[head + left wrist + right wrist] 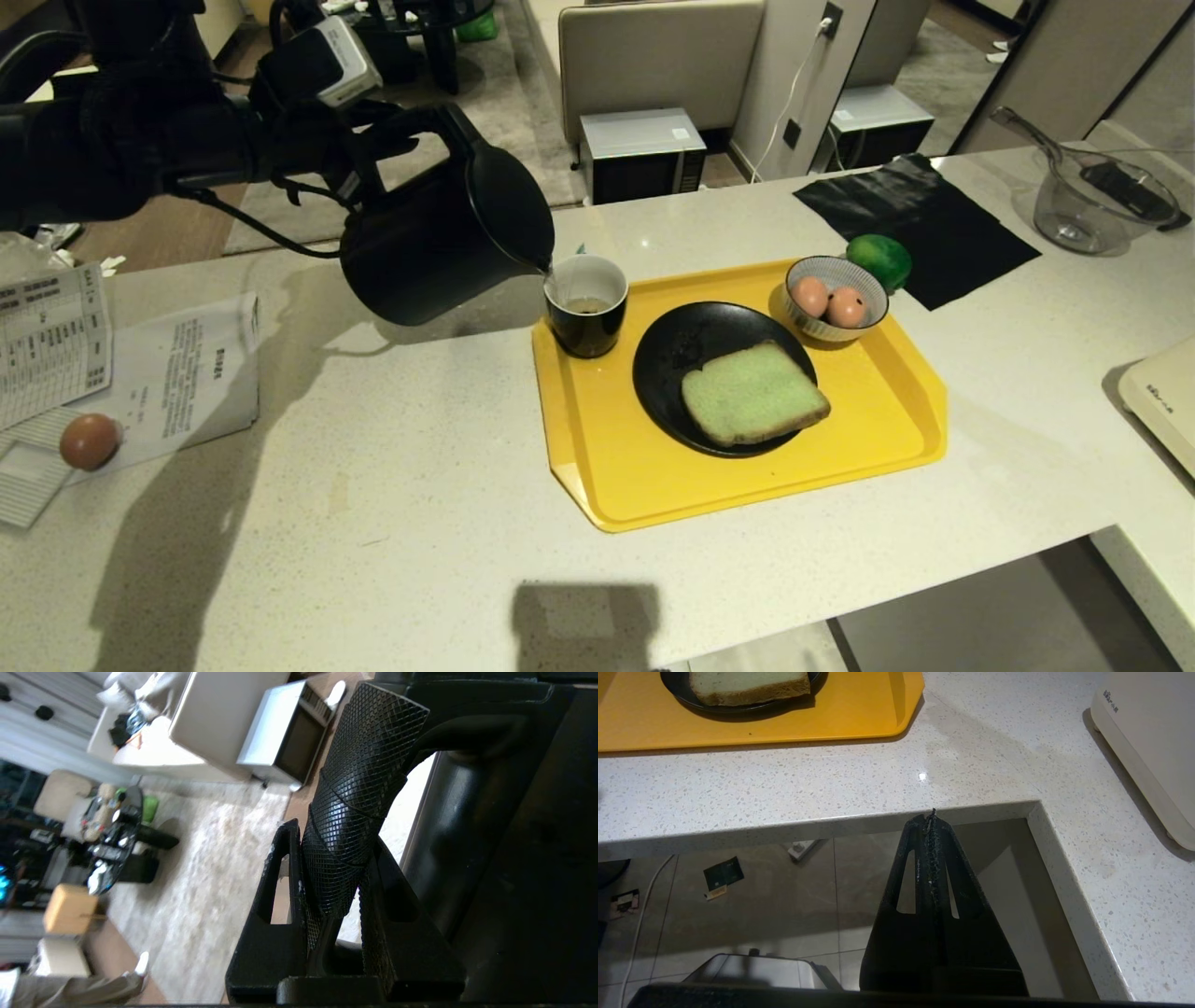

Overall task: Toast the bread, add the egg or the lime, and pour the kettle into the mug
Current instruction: Pour water into a cup

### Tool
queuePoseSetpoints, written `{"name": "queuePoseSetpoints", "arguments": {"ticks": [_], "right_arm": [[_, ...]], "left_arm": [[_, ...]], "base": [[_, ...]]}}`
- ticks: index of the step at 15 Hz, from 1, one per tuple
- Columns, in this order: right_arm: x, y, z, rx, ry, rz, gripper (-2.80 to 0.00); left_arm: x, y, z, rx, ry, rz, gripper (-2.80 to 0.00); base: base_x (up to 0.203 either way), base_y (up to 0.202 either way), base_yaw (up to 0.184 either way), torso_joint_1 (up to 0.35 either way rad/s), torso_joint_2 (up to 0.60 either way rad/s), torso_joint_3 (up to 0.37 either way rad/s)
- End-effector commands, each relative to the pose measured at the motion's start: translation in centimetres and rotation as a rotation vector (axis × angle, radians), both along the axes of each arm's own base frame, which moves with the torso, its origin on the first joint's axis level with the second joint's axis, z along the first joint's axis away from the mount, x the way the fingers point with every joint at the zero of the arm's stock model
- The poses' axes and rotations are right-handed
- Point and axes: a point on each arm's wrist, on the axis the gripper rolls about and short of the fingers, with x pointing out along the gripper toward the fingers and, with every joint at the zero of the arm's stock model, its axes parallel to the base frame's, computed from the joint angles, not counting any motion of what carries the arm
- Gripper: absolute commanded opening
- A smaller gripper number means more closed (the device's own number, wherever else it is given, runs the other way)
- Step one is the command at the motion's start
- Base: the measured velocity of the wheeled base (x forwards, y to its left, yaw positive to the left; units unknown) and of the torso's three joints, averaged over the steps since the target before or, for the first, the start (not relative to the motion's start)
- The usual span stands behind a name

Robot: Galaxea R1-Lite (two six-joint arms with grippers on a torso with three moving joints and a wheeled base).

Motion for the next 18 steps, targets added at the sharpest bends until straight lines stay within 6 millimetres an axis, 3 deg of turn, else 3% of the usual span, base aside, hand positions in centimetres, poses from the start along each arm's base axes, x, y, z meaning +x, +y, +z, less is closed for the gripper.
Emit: {"name": "queuePoseSetpoints", "arguments": {"ticks": [1,18], "right_arm": [[0.2,0.0,-0.7,-0.001,0.026,0.001,-2.8],[0.2,0.0,-0.7,-0.001,0.027,0.001,-2.8]], "left_arm": [[-0.3,0.0,0.3,0.008,-0.016,0.011,-2.8],[-0.5,-1.3,1.1,-0.05,-0.048,0.053,-2.8]], "base": [[0.0,0.0,0.0,0.0,0.0,0.0],[0.0,0.0,0.0,0.0,0.0,0.0]]}}
